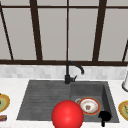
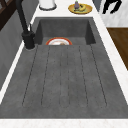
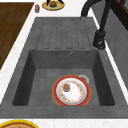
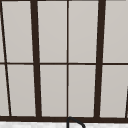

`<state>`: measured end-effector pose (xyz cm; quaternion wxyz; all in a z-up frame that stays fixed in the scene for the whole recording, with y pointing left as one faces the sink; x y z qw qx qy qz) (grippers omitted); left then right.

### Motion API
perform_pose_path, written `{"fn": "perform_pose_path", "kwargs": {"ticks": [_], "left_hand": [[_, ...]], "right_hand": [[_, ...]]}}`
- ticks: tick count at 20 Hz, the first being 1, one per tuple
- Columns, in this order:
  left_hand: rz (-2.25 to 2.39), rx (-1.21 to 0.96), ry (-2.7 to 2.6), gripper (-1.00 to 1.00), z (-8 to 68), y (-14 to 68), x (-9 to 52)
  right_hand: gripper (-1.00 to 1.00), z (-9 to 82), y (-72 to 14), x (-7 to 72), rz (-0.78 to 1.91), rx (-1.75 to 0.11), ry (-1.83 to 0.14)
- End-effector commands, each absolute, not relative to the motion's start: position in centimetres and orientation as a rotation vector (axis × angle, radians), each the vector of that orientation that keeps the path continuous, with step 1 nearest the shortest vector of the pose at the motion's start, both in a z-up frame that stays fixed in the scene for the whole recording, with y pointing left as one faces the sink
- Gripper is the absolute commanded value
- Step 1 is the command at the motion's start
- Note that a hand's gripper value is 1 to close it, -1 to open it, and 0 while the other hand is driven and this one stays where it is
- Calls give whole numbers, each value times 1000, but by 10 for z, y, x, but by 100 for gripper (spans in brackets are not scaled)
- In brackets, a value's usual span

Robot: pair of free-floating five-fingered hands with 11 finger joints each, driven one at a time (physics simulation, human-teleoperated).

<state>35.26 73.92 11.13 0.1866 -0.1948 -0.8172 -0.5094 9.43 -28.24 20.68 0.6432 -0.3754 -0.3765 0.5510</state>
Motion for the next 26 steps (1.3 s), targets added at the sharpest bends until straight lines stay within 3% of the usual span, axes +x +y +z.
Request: {"fn": "perform_pose_path", "kwargs": {"ticks": [1, 12, 19, 20, 26], "left_hand": [[-1466, -574, -2213, -100, 122, 762, 353], [-1543, -466, -2233, -100, 118, 730, 330], [-1522, -444, -2199, -100, 74, 727, 333], [-1489, -463, -2230, 100, 74, 727, 335], [-1512, -472, -2260, 100, 87, 732, 337]], "right_hand": [[0, 207, -282, 94, 1255, -855, -858], [0, 207, -282, 94, 1255, -855, -858], [0, 207, -282, 94, 1255, -855, -858], [0, 207, -282, 94, 1255, -855, -858], [0, 207, -282, 94, 1255, -855, -858]]}}
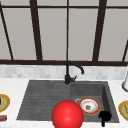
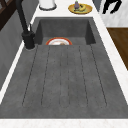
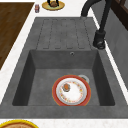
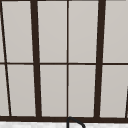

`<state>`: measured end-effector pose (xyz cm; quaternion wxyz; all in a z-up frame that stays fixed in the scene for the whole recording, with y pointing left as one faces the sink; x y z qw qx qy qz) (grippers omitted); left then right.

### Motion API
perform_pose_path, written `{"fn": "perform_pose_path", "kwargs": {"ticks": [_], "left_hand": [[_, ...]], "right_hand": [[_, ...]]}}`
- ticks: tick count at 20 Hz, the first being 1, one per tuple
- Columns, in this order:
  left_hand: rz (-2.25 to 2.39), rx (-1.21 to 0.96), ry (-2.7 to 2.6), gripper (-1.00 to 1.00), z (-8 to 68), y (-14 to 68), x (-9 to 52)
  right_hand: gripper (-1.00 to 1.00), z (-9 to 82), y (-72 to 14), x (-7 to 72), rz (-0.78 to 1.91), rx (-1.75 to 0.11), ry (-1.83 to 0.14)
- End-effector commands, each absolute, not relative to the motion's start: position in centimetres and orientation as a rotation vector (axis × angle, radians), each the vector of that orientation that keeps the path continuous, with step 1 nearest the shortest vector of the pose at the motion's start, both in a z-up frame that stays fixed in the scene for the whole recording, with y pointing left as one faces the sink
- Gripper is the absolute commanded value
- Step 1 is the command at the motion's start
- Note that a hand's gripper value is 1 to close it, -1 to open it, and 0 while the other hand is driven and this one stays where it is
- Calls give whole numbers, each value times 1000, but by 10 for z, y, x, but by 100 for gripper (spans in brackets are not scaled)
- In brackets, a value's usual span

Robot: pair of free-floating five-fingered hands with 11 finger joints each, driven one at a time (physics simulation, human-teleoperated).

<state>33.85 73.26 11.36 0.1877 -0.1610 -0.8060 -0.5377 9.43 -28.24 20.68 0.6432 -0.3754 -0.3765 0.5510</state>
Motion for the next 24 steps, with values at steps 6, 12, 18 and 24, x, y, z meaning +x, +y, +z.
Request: {"fn": "perform_pose_path", "kwargs": {"ticks": [6, 12, 18, 24], "left_hand": [[-1526, -446, -2316, 100, 135, 736, 341], [-1499, -417, -2331, 100, 181, 718, 341], [-1513, -405, -2318, 100, 223, 689, 340], [-1503, -405, -2322, 100, 256, 660, 344]], "right_hand": [[0, 207, -282, 94, 1255, -855, -858], [0, 207, -282, 94, 1255, -855, -858], [0, 207, -282, 94, 1255, -855, -858], [0, 207, -282, 94, 1255, -855, -858]]}}
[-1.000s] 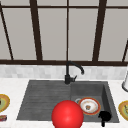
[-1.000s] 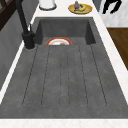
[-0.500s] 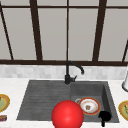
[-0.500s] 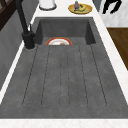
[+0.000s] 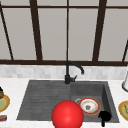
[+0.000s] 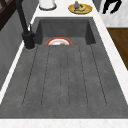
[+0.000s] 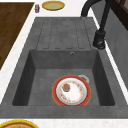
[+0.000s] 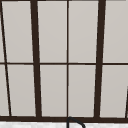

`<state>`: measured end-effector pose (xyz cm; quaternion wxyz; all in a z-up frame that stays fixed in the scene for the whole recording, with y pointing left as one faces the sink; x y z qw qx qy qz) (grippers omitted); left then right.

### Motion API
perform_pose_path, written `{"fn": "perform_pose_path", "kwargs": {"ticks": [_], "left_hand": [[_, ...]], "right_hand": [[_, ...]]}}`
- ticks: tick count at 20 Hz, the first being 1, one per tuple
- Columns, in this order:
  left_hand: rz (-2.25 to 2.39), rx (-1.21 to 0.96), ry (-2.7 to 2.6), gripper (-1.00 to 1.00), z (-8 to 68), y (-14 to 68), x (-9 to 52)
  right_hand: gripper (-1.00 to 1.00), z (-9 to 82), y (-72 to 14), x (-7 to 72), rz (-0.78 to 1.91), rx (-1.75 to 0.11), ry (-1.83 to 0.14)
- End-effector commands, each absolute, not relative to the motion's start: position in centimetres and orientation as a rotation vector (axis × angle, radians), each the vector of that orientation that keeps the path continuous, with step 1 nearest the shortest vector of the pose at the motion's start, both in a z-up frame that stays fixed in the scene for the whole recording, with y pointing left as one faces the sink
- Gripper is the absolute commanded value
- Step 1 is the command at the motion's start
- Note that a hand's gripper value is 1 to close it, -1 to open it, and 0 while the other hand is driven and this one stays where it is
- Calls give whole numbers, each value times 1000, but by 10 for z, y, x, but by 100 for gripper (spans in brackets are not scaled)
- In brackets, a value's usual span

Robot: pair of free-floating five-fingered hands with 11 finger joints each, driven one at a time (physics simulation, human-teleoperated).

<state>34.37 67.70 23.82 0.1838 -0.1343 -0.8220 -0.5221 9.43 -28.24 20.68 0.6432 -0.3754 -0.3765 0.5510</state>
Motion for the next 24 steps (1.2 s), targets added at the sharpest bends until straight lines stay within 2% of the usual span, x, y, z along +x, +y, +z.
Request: {"fn": "perform_pose_path", "kwargs": {"ticks": [1, 24], "left_hand": [[-1512, -392, -2305, 100, 261, 654, 345], [-1543, -350, -2254, 100, 302, 494, 354]], "right_hand": [[0, 207, -282, 94, 1255, -855, -858], [0, 207, -282, 94, 1255, -855, -858]]}}
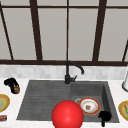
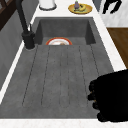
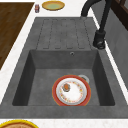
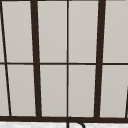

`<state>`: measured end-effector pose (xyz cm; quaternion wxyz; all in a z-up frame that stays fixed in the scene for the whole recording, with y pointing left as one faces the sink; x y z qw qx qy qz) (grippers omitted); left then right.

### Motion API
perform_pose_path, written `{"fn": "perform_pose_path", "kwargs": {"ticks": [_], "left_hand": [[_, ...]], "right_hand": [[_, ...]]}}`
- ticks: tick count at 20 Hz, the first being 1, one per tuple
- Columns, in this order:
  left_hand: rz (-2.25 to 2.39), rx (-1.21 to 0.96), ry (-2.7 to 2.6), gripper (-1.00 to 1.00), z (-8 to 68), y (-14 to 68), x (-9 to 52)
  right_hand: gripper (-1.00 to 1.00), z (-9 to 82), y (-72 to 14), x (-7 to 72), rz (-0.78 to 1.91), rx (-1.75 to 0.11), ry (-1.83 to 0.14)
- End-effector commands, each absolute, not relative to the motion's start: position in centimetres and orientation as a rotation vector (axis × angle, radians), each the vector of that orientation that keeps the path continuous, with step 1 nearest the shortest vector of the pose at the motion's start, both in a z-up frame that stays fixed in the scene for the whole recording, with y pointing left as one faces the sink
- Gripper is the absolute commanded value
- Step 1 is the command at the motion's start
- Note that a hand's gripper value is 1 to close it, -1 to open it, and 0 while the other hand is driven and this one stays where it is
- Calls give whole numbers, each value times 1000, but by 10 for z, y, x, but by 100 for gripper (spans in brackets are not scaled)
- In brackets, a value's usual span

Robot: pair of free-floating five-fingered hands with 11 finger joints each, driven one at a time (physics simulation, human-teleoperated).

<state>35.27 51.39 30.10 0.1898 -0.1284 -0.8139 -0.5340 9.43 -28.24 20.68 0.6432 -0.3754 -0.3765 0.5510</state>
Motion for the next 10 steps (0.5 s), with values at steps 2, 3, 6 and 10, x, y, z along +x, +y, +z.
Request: {"fn": "perform_pose_path", "kwargs": {"ticks": [2, 3, 6, 10], "left_hand": [[-1540, -351, -2256, 100, 302, 479, 353], [-1542, -350, -2254, 100, 302, 472, 353], [-1541, -349, -2255, 100, 302, 450, 354], [-1543, -347, -2252, 100, 303, 420, 355]], "right_hand": [[0, 207, -282, 94, 1255, -855, -858], [0, 207, -282, 94, 1255, -855, -858], [0, 207, -282, 94, 1255, -855, -858], [0, 207, -282, 94, 1255, -855, -858]]}}
